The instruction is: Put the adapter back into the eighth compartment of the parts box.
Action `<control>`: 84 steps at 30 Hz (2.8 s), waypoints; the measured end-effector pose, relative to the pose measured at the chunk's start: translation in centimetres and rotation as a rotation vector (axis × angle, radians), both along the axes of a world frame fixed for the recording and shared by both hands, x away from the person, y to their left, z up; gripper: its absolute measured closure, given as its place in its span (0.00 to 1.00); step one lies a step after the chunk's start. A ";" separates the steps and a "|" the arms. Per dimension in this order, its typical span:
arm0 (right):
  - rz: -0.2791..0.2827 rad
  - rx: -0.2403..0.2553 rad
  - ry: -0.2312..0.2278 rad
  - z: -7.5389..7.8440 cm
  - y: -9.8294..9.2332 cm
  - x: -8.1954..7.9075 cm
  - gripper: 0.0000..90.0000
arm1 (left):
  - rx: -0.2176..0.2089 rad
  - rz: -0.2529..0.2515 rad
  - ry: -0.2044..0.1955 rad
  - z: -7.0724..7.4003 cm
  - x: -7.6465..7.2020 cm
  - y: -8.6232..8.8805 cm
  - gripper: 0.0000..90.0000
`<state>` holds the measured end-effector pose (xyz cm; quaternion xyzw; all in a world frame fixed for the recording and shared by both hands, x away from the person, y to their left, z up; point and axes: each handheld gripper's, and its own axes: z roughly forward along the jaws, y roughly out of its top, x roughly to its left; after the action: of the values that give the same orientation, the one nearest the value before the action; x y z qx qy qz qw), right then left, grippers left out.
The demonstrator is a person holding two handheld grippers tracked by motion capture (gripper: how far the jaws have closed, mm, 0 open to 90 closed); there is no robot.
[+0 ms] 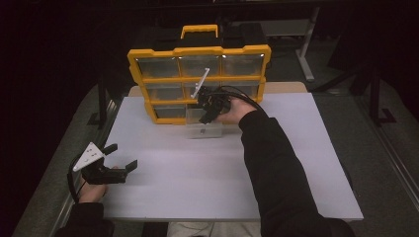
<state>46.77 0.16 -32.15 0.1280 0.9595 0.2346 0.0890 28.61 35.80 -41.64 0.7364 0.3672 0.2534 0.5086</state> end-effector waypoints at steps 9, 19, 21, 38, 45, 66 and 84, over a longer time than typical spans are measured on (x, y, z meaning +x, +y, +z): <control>-0.072 0.026 0.000 0.5 -1.8 -0.9 0.22 | 0.000 0.000 0.000 0.0 0.0 0.0 0.00; -0.115 0.051 -0.022 0.9 -3.9 -1.9 0.03 | 0.007 0.004 0.003 0.0 0.0 -0.1 0.00; -0.129 0.049 -0.027 1.0 -4.3 -2.1 0.01 | 0.005 0.004 0.002 0.0 -0.1 -0.1 0.00; -0.159 0.120 -0.057 1.1 -7.1 -3.9 0.00 | 0.005 0.010 0.004 -0.1 -0.1 -0.1 0.00; -0.164 0.143 -0.067 1.0 -7.9 -4.6 0.00 | 0.005 0.011 0.006 -0.1 -0.1 -0.1 0.00; -0.201 0.189 -0.078 -1.6 -11.4 -7.2 0.00 | 0.001 0.015 0.008 -0.2 -0.1 -0.1 0.00; -0.235 0.264 -0.091 -2.5 -14.5 -9.8 0.00 | 0.000 0.018 0.006 -0.2 -0.3 -0.1 0.00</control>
<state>37.00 -14.39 -34.62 0.2390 0.8939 0.3518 0.1416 28.34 35.67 -41.86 0.7339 0.3755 0.2557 0.5050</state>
